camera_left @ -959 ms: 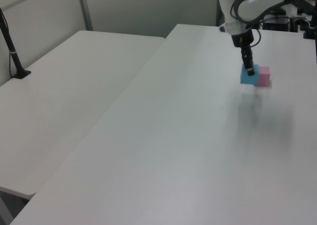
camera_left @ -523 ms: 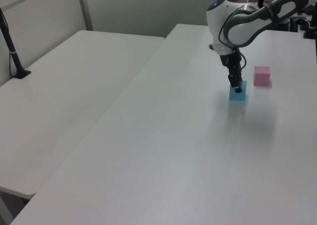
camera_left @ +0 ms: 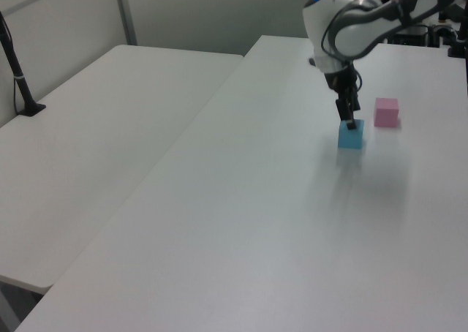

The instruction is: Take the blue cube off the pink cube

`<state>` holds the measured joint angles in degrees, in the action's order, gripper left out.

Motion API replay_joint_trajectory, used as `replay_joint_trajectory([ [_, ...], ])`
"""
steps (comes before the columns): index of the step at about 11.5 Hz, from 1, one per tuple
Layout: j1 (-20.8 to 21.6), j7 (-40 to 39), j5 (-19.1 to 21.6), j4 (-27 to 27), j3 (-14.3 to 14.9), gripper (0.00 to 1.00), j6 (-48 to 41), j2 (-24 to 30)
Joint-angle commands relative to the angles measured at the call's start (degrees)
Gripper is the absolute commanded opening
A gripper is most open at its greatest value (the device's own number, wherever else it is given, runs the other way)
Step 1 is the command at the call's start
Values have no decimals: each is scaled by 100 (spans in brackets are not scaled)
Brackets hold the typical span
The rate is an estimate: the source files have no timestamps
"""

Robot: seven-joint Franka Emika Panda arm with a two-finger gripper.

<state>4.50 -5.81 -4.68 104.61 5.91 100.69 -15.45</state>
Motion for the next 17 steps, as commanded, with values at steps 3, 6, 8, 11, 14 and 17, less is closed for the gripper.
replay_joint_trajectory([
  [3,-142,264,81,-617,41,100,-1253,1498],
  [6,-90,677,90,-634,68,100,-1192,2027],
  [8,-98,555,90,-643,112,100,-790,2090],
  [11,-256,-504,90,-652,112,100,-638,2081],
  [14,-406,-659,238,-722,121,100,-568,2064],
  [17,-512,208,731,-792,138,100,-305,2046],
])
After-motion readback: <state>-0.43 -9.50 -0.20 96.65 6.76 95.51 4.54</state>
